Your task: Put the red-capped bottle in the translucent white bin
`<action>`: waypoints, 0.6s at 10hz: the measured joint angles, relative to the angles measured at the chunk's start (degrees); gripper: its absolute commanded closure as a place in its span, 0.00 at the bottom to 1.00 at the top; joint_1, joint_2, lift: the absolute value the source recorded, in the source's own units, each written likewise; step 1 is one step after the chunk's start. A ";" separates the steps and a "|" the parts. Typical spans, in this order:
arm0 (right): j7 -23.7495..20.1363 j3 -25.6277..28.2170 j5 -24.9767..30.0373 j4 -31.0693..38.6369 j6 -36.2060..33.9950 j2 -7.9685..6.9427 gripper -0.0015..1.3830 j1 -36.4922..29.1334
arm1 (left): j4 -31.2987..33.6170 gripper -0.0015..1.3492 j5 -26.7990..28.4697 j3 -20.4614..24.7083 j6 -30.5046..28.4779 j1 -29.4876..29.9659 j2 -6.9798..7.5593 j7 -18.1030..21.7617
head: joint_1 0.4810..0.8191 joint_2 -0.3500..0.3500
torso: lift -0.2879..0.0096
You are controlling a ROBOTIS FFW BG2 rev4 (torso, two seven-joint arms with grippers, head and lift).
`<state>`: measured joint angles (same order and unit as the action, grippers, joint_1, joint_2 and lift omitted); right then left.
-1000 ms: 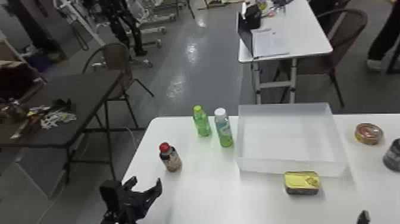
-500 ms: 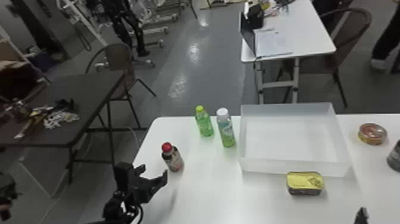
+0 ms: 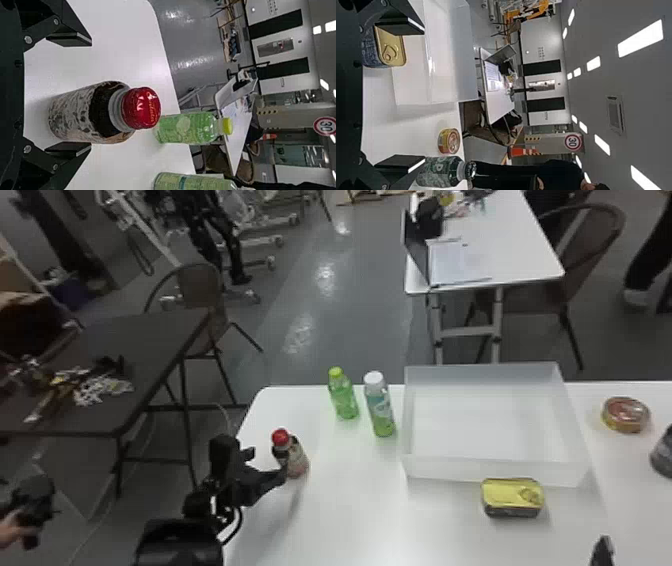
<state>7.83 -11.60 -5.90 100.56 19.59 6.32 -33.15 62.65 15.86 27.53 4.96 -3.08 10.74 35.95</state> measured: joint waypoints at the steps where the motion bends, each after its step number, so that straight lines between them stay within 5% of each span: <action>1: -0.16 0.00 -0.06 -0.06 -0.04 -0.06 0.11 0.04 | -2.76 0.26 0.25 -2.24 0.01 -2.20 1.38 0.82 | 0.63 0.95 | 0.97; 3: -0.54 0.03 -0.25 -0.23 -0.08 -0.31 0.11 0.10 | -7.23 0.26 0.92 -5.65 -0.46 -5.26 2.78 1.58 | 0.63 0.92 | 0.97; 6: -0.96 0.09 -0.66 -0.48 -0.08 -0.64 0.11 0.00 | -10.66 0.28 2.29 -5.65 -0.77 -6.45 2.88 2.13 | 0.63 0.92 | 0.97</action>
<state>6.86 -11.51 -6.56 100.08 19.51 5.67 -33.15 51.99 18.14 21.88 4.19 -9.53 13.62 38.08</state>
